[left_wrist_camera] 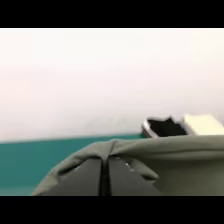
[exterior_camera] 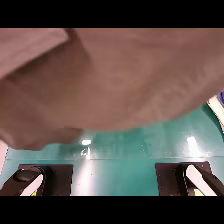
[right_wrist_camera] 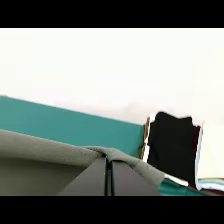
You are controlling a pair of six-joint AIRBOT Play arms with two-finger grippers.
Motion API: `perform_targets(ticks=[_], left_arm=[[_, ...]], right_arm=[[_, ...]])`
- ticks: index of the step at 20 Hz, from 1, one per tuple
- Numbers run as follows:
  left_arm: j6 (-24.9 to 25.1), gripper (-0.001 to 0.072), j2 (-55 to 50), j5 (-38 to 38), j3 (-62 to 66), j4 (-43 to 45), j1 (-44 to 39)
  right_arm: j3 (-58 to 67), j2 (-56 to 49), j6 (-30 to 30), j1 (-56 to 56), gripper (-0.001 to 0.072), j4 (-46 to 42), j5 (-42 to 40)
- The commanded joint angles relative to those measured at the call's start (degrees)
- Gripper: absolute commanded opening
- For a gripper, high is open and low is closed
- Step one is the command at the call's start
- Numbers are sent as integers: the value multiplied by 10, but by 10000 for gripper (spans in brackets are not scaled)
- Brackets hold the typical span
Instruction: Fold the shirts.
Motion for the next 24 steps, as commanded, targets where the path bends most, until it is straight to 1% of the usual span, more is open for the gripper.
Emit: perform_targets(ticks=[1,2,4,5,7,9,11,12,14,16,17,20,22,24], left_arm=[[7,27,-50,-32,-80,-11,0],[17,27,-74,-31,-114,-21,0],[20,27,-128,-31,-171,-33,0],[31,27,-161,-28,-198,-43,0],[45,27,-230,-20,-240,-56,0],[45,27,-310,-1,-257,-57,0],[76,26,-386,41,-257,-57,0],[79,26,-416,69,-257,-57,1],[79,26,-457,103,-252,-62,8],[79,26,-468,122,-252,-80,29],[80,26,-468,119,-252,-98,43],[127,27,-468,66,-253,-124,71],[173,27,-468,31,-267,-123,73],[192,26,-471,29,-296,-123,73]], right_arm=[[-18,-46,16,12,19,-8,33],[-44,-61,16,36,19,-33,34],[-99,-103,16,111,19,-123,35],[-129,-129,24,144,19,-169,35],[-183,-191,31,189,19,-216,29],[-221,-262,36,208,19,-224,16],[-230,-333,36,213,19,-225,-5],[-224,-364,38,213,19,-224,-16],[-193,-412,41,212,19,-223,-28],[-146,-440,41,211,19,-221,-26],[-130,-444,38,211,19,-223,-23],[-126,-435,19,211,19,-228,12],[-173,-415,14,211,19,-228,10],[-235,-395,14,211,19,-227,-14]])
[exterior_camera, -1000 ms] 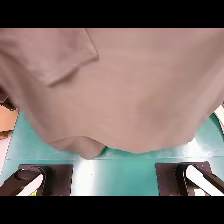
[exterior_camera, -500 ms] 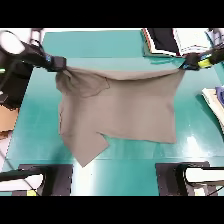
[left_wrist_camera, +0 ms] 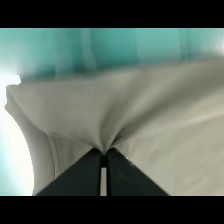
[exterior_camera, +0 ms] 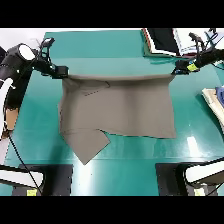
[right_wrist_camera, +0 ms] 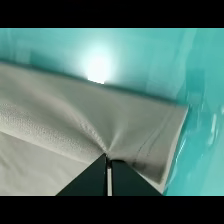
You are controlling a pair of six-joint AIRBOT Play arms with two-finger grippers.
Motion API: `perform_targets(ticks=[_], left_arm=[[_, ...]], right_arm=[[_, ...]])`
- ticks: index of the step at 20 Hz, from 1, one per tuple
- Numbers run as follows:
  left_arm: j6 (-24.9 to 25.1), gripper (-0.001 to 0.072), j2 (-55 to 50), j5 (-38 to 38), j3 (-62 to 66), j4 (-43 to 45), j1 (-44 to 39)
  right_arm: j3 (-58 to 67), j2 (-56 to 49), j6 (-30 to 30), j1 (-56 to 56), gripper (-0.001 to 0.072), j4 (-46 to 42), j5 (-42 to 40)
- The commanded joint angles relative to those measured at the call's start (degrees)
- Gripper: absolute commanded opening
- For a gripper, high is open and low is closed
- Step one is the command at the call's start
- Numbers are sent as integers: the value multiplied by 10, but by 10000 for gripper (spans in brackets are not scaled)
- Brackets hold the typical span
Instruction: Fold the shirts.
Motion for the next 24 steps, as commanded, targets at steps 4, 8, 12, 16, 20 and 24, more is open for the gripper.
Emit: perform_targets(ticks=[4,8,12,16,20,24], left_arm=[[47,27,-7,4,-94,-7,7],[28,326,-4,-12,-113,5,7],[-11,546,39,-99,-111,50,8],[-63,546,187,-89,-273,55,8],[-115,547,342,-91,-474,50,8],[-136,547,424,-79,-590,-14,8]], right_arm=[[-153,40,-4,2,20,1,-49],[-210,61,-4,1,235,21,-84],[-204,113,-5,-11,374,20,-65],[-204,195,-9,-16,374,21,21],[-204,253,-9,4,374,21,22],[-204,268,-9,19,374,21,21]])
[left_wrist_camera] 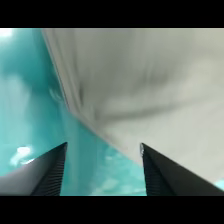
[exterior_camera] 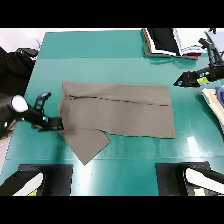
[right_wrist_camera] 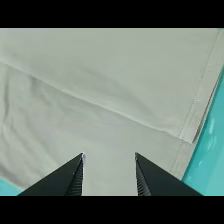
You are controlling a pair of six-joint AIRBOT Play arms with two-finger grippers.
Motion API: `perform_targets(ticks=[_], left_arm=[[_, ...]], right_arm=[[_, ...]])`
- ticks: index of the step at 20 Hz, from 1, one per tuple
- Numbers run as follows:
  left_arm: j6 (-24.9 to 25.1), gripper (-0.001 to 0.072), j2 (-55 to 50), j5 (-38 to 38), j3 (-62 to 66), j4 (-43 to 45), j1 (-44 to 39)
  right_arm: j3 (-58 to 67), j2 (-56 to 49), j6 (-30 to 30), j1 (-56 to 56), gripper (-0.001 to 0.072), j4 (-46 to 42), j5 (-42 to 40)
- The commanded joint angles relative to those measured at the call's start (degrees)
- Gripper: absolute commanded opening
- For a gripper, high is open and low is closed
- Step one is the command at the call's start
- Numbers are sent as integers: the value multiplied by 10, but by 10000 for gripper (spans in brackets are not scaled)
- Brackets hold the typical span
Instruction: Fold the shirts.
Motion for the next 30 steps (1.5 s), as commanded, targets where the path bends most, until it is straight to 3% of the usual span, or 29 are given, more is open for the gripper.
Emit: perform_targets(ticks=[1,7,10,11,12,13,18,19,20,21,27,29,30], left_arm=[[-23,547,61,18,-103,-62,0],[-18,547,61,131,-171,-186,0],[-17,544,61,162,-176,-208,0],[-16,469,61,161,-175,-212,0],[-7,160,61,153,-172,-212,0],[14,26,62,141,-164,-212,0],[45,25,65,86,-117,-208,0],[52,25,65,85,-111,-209,0],[59,25,65,85,-104,-208,0],[59,25,65,86,-98,-208,0],[68,24,65,85,-76,-184,0],[70,25,65,84,-76,-180,0],[71,25,65,84,-76,-180,0]], right_arm=[[0,16,0,9,374,0,6],[0,16,0,8,374,15,8],[0,16,-1,-8,374,35,14],[0,16,-2,-18,374,43,22],[0,17,-3,-28,374,43,33],[-2,17,-7,-42,374,43,48],[-175,74,-7,-146,375,-20,56],[-231,89,-7,-171,412,-48,55],[-281,98,-7,-196,497,-57,54],[-332,102,-7,-226,517,-58,52],[-492,96,-28,-274,499,12,-28],[-501,96,-28,-249,405,39,-60],[-500,96,-28,-233,405,52,-70]])
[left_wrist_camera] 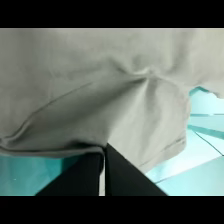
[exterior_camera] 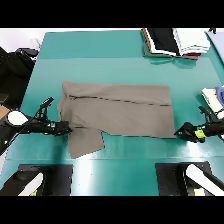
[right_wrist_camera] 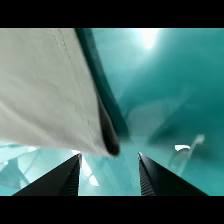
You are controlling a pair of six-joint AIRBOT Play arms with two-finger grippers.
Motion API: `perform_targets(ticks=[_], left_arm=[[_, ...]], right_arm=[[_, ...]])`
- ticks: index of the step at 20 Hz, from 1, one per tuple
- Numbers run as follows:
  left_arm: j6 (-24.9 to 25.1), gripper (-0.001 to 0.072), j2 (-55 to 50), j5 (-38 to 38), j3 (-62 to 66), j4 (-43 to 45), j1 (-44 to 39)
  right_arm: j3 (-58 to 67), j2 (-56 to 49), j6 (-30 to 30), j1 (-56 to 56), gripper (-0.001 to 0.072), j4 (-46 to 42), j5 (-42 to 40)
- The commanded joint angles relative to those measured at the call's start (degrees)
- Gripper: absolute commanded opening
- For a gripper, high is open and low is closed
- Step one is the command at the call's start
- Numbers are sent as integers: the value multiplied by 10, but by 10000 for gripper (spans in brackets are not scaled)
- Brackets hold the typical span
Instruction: Fold the shirts.
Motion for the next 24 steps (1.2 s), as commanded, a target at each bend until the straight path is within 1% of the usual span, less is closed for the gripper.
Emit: perform_targets(ticks=[1,3,4,5,6,8,9,11,13,15,16,18,19,20,22,24], left_arm=[[8,25,0,-3,3,8,0],[8,25,0,-8,4,12,0],[8,24,0,-16,9,19,0],[7,23,0,-29,16,33,0],[7,22,1,-46,28,53,0],[7,22,12,-81,40,75,0],[3,23,37,-94,40,85,0],[-19,22,96,-127,40,102,0],[-38,23,154,-183,41,101,0],[-44,23,188,-230,41,99,0],[-44,23,192,-237,43,101,0],[-34,23,184,-221,50,102,0],[-17,23,171,-198,56,103,0],[-7,23,150,-172,67,113,0],[-7,23,96,-111,102,150,0],[12,25,33,-55,144,155,0]], right_arm=[[-29,0,-5,38,405,53,-54],[-29,0,-5,78,354,63,-70],[-29,1,-5,96,256,63,-76],[-28,2,-11,114,88,63,-80],[-23,6,-23,127,22,59,-78],[5,34,-23,145,21,40,-61],[19,54,-23,151,21,19,-41],[48,102,-22,153,21,-34,21],[62,149,-21,152,21,-72,71],[64,191,-17,152,21,-97,90],[64,205,-17,152,20,-108,92],[64,211,-17,152,20,-112,80],[69,200,-16,154,20,-111,73],[82,177,-10,156,20,-111,59],[121,122,-6,172,20,-106,24],[168,57,-1,194,20,-106,-5]])
